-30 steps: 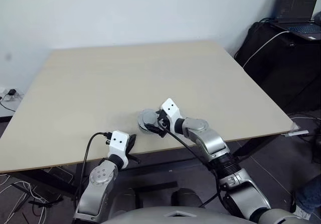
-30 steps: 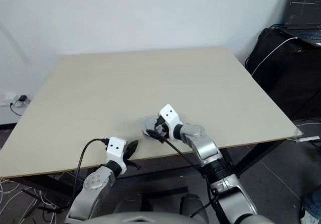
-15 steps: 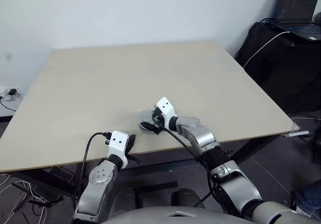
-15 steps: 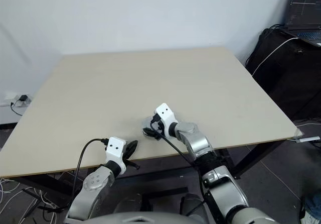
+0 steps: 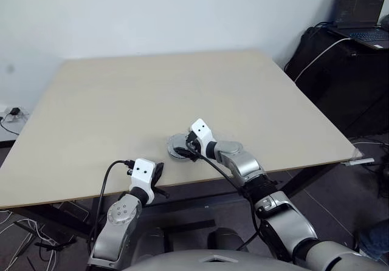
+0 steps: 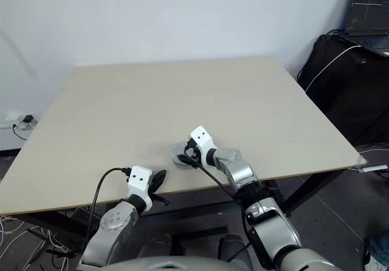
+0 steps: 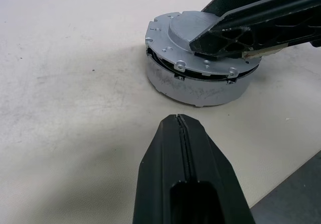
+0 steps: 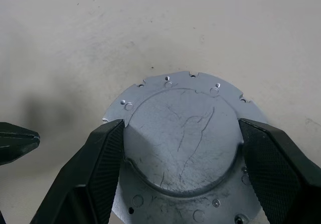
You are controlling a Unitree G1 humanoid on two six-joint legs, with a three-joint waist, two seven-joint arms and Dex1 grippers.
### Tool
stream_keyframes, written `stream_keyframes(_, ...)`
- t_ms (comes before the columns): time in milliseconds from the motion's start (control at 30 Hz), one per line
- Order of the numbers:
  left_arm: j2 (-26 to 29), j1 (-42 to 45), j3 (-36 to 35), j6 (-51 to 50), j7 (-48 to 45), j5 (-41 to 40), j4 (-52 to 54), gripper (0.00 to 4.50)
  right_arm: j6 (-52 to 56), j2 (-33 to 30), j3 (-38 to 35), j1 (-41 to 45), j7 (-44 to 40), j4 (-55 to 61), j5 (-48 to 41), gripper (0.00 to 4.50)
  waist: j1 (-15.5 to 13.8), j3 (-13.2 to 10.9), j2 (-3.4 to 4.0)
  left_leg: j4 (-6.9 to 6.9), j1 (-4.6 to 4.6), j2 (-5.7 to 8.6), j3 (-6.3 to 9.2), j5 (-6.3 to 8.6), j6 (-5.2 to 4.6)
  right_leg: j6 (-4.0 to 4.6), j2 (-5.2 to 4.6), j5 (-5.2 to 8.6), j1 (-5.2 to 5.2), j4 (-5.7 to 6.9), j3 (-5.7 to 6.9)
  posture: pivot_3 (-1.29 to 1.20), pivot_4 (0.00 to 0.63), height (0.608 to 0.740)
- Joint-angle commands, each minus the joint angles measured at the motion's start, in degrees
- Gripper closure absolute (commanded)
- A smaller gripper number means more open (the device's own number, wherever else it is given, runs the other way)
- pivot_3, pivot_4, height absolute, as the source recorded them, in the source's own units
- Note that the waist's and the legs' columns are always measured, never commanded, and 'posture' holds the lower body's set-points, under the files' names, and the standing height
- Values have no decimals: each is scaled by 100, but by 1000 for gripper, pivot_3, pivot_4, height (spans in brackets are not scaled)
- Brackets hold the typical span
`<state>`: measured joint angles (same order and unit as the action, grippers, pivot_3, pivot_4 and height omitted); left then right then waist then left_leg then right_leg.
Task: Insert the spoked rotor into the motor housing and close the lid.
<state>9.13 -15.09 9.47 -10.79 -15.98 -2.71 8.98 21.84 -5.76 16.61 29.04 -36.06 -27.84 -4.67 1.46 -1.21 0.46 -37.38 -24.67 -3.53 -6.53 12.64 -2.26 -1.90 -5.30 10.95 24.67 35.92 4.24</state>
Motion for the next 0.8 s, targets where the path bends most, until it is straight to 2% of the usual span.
stream_keyframes(33,7,61,-28,93,1,-7,177,4500,-63,18,-91,24,-2,238,4,1246,0,0,0,0,0,0,0,0,0,0,0,0,0,0,0,0,0,740)
stream_keyframes(500,-5,33,-26,72,5,-8,220,4500,17,57,66,84,135,189,315,1246,1,1,1,-3,1,-1,0,0,0,0,0,0,-1,3,0,0,0,740)
stream_keyframes(800,-18,54,-19,79,12,-6,194,4500,637,-27,110,232,134,54,464,1246,-7,9,7,-6,4,-2,1,0,0,0,0,-1,-4,5,0,0,0,740)
